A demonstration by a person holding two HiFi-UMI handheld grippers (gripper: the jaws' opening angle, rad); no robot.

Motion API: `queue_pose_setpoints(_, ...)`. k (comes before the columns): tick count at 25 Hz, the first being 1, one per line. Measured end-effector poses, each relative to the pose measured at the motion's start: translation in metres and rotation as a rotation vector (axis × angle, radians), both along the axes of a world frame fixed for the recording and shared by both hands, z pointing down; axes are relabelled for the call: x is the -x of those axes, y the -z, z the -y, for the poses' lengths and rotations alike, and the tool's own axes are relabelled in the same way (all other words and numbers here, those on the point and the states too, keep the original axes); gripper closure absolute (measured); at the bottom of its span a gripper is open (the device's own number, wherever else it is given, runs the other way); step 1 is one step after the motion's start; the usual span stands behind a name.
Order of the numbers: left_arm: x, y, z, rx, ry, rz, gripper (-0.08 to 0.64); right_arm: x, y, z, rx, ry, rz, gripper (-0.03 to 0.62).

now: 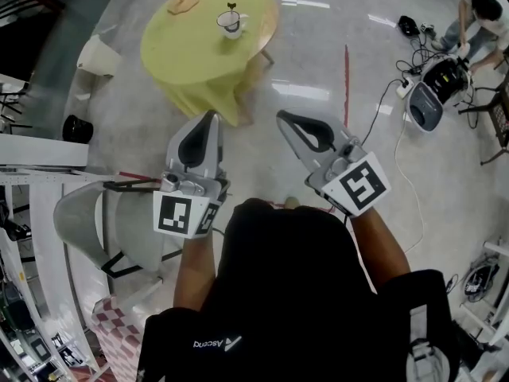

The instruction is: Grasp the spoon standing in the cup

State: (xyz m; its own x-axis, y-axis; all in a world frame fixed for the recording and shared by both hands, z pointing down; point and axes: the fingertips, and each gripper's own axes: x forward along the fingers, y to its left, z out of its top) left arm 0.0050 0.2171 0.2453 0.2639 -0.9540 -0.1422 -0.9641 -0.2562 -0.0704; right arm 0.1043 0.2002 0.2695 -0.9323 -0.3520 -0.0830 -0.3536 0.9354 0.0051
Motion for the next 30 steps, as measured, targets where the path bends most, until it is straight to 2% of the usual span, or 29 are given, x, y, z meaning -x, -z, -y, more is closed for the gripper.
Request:
queue_pose_setpoints(6,0.004,-0.001,0.031,0.007,0.009,-0.004,0.551,-0.004,0.000,0.032,-0.005,-0.002,-0.001,0.589)
queue_pose_setpoints(11,0.025,-0.009,0.072,-0.003,0.000,-0.009,0.551,0.015,-0.008,0.070,-0.016,-0.012,-0.015,0.589)
queue_pose_setpoints(20,0.098,-0.025,0.201,0.016,-0.055,-0.023,0.551,0.091,-0.015,0.187,-0.008,-0.042,-0.048,0.589)
queue_pose_setpoints(30,0.173,-0.052,0.346,0.079,-0.189,-0.016,0.549,0.178,-0.033,0.316,0.018,-0.108,-0.106,0.589)
